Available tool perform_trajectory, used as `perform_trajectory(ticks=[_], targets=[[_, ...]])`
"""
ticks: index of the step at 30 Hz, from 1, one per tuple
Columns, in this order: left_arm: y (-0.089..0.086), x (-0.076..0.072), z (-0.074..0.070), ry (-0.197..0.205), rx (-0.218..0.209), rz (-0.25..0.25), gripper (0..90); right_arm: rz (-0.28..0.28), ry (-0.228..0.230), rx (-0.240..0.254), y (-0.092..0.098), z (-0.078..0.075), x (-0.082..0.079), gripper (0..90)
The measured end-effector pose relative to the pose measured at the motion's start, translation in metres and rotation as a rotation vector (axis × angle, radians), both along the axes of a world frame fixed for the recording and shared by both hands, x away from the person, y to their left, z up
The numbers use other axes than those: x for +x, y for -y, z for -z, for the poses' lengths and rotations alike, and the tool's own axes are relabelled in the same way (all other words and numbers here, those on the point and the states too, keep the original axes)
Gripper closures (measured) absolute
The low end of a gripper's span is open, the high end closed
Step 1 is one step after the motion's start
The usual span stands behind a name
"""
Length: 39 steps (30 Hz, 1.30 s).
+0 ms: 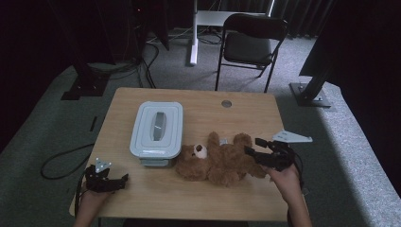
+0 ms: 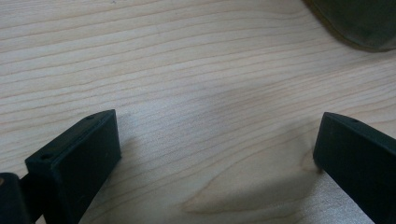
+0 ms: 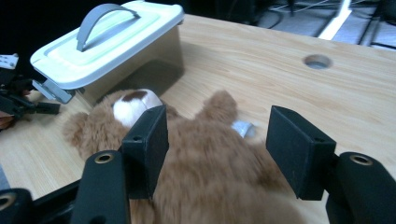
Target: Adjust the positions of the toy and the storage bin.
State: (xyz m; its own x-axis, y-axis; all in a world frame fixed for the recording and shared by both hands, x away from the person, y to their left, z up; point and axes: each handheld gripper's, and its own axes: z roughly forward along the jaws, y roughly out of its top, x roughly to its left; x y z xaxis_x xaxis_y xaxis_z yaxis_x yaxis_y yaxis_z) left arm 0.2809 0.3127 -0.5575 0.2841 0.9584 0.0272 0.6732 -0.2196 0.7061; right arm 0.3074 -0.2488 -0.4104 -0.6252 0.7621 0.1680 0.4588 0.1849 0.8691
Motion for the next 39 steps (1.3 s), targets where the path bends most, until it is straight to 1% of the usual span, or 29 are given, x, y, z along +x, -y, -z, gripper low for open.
perform_trajectory(ticks=[3, 4, 6, 7, 11, 13, 14, 15, 17, 18, 20, 21, 22, 23, 24, 25, 27, 28, 29, 31, 35, 36, 38, 39], targets=[[0.0, 0.0, 0.0, 0.0, -0.001, -0.001, 1.3, -0.041, -0.014, -0.028, -0.015, 0.001, 0.018, 35.3], [0.0, 0.0, 0.0, 0.001, 0.001, 0.0, 1.3, -0.054, -0.016, -0.039, -0.02, 0.002, 0.023, 34.9], [0.0, 0.0, 0.0, 0.0, 0.001, 0.0, 1.3, -0.088, -0.034, -0.052, -0.029, 0.005, 0.032, 35.0], [0.0, 0.0, 0.0, 0.0, 0.002, 0.001, 1.3, -0.101, -0.033, -0.069, -0.034, 0.007, 0.036, 35.0], [0.0, 0.0, 0.0, 0.0, 0.0, 0.0, 1.3, -0.162, -0.083, -0.093, -0.049, 0.019, 0.05, 34.3], [0.0, 0.0, 0.0, 0.0, 0.0, 0.0, 1.3, -0.174, -0.122, -0.095, -0.052, 0.028, 0.057, 32.5], [0.0, 0.0, 0.0, 0.0, 0.0, 0.0, 1.3, -0.173, -0.133, -0.097, -0.052, 0.031, 0.059, 32.4], [0.0, 0.0, 0.0, 0.0, 0.0, 0.0, 1.3, -0.173, -0.16, -0.107, -0.052, 0.037, 0.062, 30.8], [0.0, 0.0, 0.0, 0.0, 0.0, 0.0, 1.4, -0.184, -0.206, -0.126, -0.053, 0.048, 0.063, 28.8], [0.0, 0.0, 0.0, 0.0, 0.0, 0.0, 1.3, -0.187, -0.219, -0.14, -0.054, 0.053, 0.062, 28.2], [0.0, 0.0, 0.0, 0.0, 0.0, 0.0, 1.3, -0.196, -0.232, -0.147, -0.053, 0.06, 0.061, 26.5], [0.0, 0.0, 0.0, 0.0, 0.0, 0.0, 1.3, -0.199, -0.238, -0.136, -0.052, 0.062, 0.059, 26.3], [0.0, 0.0, 0.0, 0.0, 0.0, 0.0, 1.3, -0.199, -0.238, -0.136, -0.052, 0.062, 0.059, 26.3], [0.0, 0.0, 0.0, 0.0, -0.001, -0.001, 1.3, -0.22, -0.243, -0.135, -0.05, 0.065, 0.057, 23.4], [0.0, 0.0, 0.0, 0.0, -0.001, -0.001, 1.3, -0.22, -0.243, -0.135, -0.05, 0.065, 0.057, 23.4], [0.0, 0.0, 0.0, 0.0, 0.0, 0.0, 1.3, -0.242, -0.255, -0.153, -0.052, 0.066, 0.054, 20.1], [0.0, 0.0, 0.0, 0.0, -0.001, 0.0, 1.3, -0.255, -0.248, -0.189, -0.055, 0.068, 0.05, 18.7], [0.0, 0.0, 0.0, 0.0, -0.001, 0.0, 1.3, -0.255, -0.248, -0.189, -0.055, 0.068, 0.05, 18.7], [0.0, 0.0, 0.0, 0.0, 0.0, 0.0, 1.3, -0.258, -0.242, -0.203, -0.057, 0.069, 0.049, 17.9], [0.0, 0.0, 0.0, 0.0, -0.001, 0.0, 1.3, -0.271, -0.235, -0.259, -0.063, 0.074, 0.047, 13.2], [0.0, 0.0, 0.0, 0.0, 0.0, 0.0, 1.3, -0.263, -0.225, -0.29, -0.069, 0.079, 0.046, 12.5], [0.0, 0.0, 0.0, 0.0, 0.0, 0.0, 1.3, -0.263, -0.225, -0.29, -0.069, 0.079, 0.046, 12.5], [0.0, 0.0, 0.0, 0.0, -0.001, 0.0, 1.3, -0.25, -0.229, -0.302, -0.071, 0.084, 0.044, 13.6], [0.0, 0.0, 0.0, 0.0, 0.0, 0.0, 1.3, -0.256, -0.229, -0.322, -0.073, 0.086, 0.042, 14.6]])
